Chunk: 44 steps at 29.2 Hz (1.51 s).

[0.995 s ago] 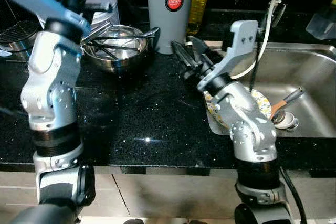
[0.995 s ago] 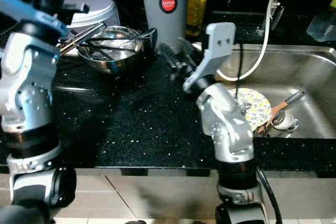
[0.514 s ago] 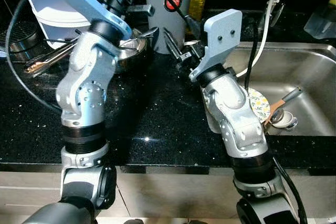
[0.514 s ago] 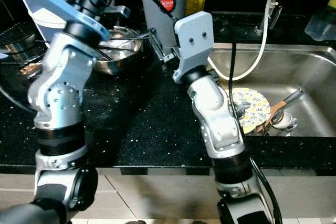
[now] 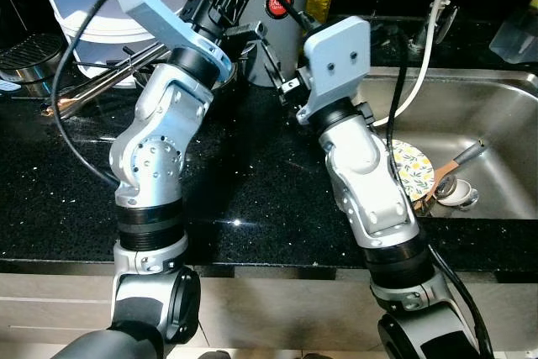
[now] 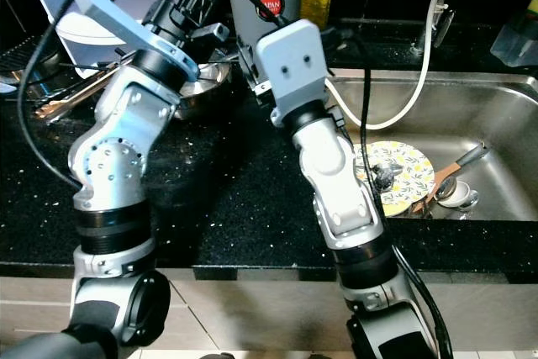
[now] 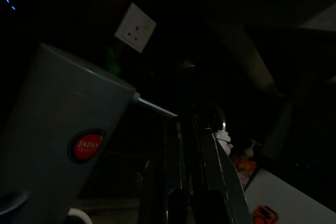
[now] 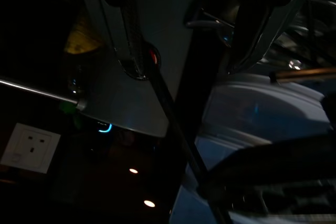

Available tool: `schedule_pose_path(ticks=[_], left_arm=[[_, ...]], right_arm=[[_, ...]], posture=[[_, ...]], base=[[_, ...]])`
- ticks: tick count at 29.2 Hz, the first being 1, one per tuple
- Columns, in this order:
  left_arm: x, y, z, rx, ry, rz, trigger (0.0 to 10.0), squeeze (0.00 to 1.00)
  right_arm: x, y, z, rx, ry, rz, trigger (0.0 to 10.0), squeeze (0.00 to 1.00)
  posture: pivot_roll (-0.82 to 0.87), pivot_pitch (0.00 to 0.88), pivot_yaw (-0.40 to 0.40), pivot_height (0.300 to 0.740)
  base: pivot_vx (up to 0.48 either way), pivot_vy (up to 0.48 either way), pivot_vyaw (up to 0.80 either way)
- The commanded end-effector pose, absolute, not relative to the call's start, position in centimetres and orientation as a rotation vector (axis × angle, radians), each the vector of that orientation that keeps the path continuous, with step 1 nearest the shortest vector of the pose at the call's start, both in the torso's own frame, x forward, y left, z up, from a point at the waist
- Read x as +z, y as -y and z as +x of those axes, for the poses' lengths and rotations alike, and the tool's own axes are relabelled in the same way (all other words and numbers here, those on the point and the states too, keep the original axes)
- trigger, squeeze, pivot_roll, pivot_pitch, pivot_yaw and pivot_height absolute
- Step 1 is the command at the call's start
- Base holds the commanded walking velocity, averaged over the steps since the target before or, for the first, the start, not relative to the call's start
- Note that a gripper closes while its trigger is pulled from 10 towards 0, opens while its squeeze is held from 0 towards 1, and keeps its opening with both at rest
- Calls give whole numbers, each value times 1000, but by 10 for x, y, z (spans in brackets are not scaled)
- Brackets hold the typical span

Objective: Kitchen organization

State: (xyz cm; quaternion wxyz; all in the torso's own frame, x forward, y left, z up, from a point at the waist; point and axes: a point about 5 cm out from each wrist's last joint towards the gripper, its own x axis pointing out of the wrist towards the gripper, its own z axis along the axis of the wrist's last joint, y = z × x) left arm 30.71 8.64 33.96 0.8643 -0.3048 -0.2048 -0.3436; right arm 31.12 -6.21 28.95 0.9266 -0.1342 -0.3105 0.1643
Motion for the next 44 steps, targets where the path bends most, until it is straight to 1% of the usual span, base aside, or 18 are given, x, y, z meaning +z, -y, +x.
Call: schedule_pose_path(ticks=[1,2,3,4,5,6,7,23,24,26,27,33,34,35,36,37,43,44], left_arm=[[338,-81,302,-764,423,-645,10000,0],[337,-81,302,-768,416,-643,10000,0],[336,-80,302,-771,409,-644,10000,0],[335,-80,302,-772,405,-647,10000,0],[335,-80,302,-775,400,-651,10000,0],[334,-80,302,-781,394,-652,10000,0],[334,-80,302,-782,391,-652,10000,0],[328,-86,304,-743,375,-606,10000,0],[328,-85,305,-740,369,-605,10000,0],[327,-85,305,-738,365,-605,10000,0],[325,-85,306,-735,354,-595,10000,1000],[318,-83,307,-719,329,-560,10000,1000],[316,-84,307,-712,325,-554,10000,910],[316,-85,306,-711,328,-565,10000,0],[316,-85,306,-711,328,-565,10000,0],[313,-89,305,-693,333,-576,10000,0],[311,-95,303,-676,338,-556,10000,0],[304,-93,307,-654,267,-437,10000,0]], right_arm=[[284,60,313,338,624,-295,10000,0],[284,61,314,329,626,-295,9373,0],[285,62,314,321,627,-295,7686,0],[285,62,315,315,627,-295,7686,0],[285,63,315,308,626,-296,3412,0],[285,64,316,299,626,-300,3412,0],[285,65,316,295,628,-299,0,0],[283,65,316,297,640,-313,0,0],[282,65,317,295,635,-319,1608,0],[281,65,317,293,631,-323,1608,0],[281,65,318,289,627,-331,10000,0],[276,71,322,246,596,-349,10000,0],[275,73,324,229,585,-351,10000,0],[273,78,327,198,563,-351,10000,0],[273,78,327,198,563,-351,10000,0],[267,92,337,118,491,-348,10000,0],[255,119,355,12,353,-356,10000,0],[253,140,365,-42,294,-340,10000,0]], posture=[[81,28,-10,740],[80,28,-9,740],[80,28,-9,740],[80,28,-9,740],[79,27,-9,740],[79,27,-9,740],[79,27,-9,740],[77,18,-10,740],[77,18,-10,740],[77,18,-10,740],[75,23,-11,740],[72,28,-11,740],[72,28,-11,740],[71,29,-11,740],[71,29,-11,740],[72,32,-12,740],[83,37,-17,740],[83,37,-17,740]], base=[[0,0,0],[0,0,0],[0,0,0],[0,0,0],[0,0,0],[0,0,0],[0,0,0],[0,0,0],[0,0,0],[0,0,0],[0,0,0],[0,0,0],[0,0,0],[0,0,0],[0,0,0],[0,0,0],[0,0,0],[0,0,0]])
